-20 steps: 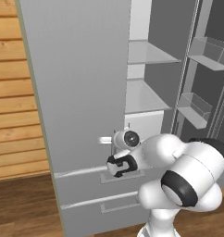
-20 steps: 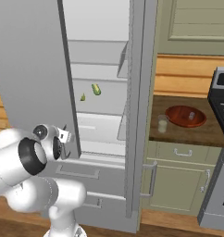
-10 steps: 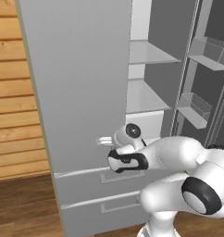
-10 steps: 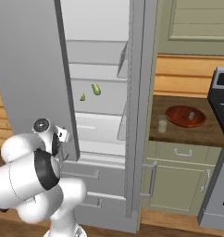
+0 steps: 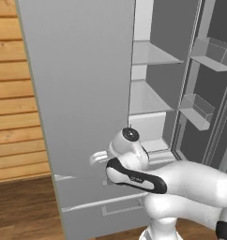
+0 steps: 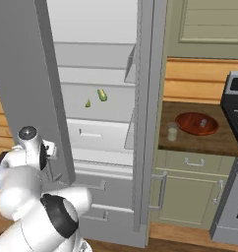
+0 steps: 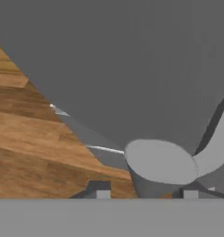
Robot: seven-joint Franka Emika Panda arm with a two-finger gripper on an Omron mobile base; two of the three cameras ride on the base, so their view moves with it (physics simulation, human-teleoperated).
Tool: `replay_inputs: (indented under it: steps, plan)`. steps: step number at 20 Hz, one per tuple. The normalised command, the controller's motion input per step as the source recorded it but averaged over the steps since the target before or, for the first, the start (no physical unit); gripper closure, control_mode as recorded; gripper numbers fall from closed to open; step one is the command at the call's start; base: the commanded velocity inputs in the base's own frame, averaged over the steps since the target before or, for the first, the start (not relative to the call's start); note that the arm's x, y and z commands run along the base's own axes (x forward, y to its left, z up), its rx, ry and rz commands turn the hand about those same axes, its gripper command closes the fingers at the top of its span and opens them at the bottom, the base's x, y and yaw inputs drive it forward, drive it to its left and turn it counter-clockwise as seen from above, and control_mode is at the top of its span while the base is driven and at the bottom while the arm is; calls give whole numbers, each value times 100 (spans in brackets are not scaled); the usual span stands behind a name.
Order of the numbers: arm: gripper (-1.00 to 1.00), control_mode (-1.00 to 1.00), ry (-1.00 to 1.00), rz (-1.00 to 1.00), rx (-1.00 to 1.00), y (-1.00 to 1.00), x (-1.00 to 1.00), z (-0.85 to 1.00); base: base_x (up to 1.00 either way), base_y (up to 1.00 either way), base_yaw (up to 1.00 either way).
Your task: Grab a lemon wedge from the fridge and one ice cube from the ice bowl, and put them in the glass of lemonade.
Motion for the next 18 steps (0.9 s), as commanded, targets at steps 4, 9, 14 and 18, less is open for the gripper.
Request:
replay_inputs:
  steps: [4,9,14,18]
  plan:
    - [-100,-100,2,15,-10,72,-100,35,0,0,0]
    - [-100,-100,-2,10,-6,24,-100,53,0,0,0]
    - [-100,-100,-8,0,5,-25,-92,90,0,0,0]
    - [-100,-100,-10,0,9,-39,-76,100,0,0,0]
